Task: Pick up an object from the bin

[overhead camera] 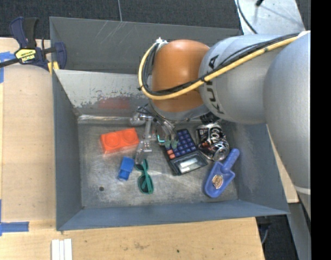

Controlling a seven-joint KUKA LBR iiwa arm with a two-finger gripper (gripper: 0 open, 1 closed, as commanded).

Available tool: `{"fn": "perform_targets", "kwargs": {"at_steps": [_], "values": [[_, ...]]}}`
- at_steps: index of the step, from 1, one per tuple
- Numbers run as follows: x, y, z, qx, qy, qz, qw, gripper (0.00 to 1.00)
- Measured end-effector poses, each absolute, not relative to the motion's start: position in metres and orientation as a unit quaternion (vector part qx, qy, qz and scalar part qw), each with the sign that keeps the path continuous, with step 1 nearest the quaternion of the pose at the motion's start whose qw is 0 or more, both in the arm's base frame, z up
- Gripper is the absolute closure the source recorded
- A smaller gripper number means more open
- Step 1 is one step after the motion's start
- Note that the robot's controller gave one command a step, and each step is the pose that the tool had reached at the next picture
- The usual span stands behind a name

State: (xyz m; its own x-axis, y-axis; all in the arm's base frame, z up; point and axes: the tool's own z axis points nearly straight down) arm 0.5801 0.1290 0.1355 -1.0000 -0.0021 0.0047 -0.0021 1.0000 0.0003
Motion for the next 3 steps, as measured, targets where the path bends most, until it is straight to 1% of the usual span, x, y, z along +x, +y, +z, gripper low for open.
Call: {"fn": "perform_targets", "kwargs": {"at_steps": [1,2,3], "values": [[0.582,0.129,0.14,0.0,-1.0,-0.001,-0.001,0.0],[0.6,0.129,0.121,0.044,-0.999,-0.001,-0.006,0.0],[0.606,0.133,0.095,0.138,-0.99,-0.001,-0.002,1.0]]}}
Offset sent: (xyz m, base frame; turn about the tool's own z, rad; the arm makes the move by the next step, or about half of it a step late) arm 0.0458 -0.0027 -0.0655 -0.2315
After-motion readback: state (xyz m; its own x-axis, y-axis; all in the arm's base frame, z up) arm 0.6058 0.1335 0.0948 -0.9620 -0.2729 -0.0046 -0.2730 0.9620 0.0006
